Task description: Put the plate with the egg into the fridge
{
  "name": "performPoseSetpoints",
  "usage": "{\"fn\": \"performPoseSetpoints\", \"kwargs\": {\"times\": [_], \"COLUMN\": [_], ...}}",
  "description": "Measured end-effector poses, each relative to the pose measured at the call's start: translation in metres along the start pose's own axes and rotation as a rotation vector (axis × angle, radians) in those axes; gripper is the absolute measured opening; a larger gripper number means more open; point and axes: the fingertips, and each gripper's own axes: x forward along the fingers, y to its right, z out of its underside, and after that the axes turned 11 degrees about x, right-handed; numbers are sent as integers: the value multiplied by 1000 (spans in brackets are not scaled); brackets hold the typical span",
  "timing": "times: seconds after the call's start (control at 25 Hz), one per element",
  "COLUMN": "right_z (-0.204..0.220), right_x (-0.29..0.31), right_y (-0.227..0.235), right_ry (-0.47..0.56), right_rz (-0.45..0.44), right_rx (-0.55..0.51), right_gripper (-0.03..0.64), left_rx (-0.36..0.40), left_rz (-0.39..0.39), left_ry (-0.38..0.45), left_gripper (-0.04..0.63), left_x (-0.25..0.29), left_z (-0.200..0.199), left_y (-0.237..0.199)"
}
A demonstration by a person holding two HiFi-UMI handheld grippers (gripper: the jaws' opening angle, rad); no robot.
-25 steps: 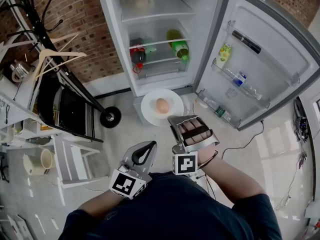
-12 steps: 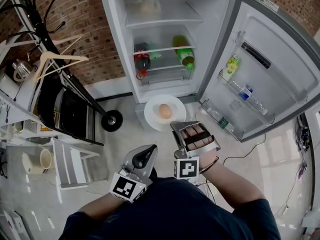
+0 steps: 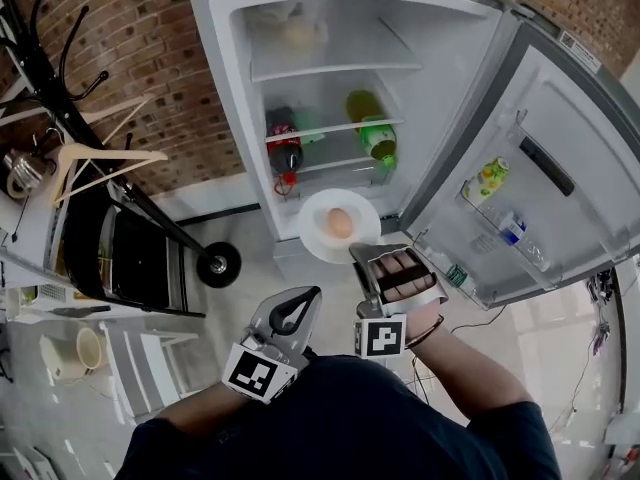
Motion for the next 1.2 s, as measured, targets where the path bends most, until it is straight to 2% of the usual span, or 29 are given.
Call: {"fn": "performPoseSetpoints", "kwargs": {"times": [0.32,0.6,1.2], "right_z": [-4,0,30], "right_x": [79,127,227], "right_y": [19,35,58], "right_ry": [-99,-119,-59], "right_rz": [-36,-12,-58], "right_rx": [31,19,-31], "right_gripper": [21,21,21], "left_rx": [2,-11,-15], "left_rz": [80,75,-49], "left_ry": [18,31,-1], "left_gripper": [-3,-3,-3], "left_x": [25,44,93], "left_z": [5,6,13], "left_y": [-81,-118,-151]}}
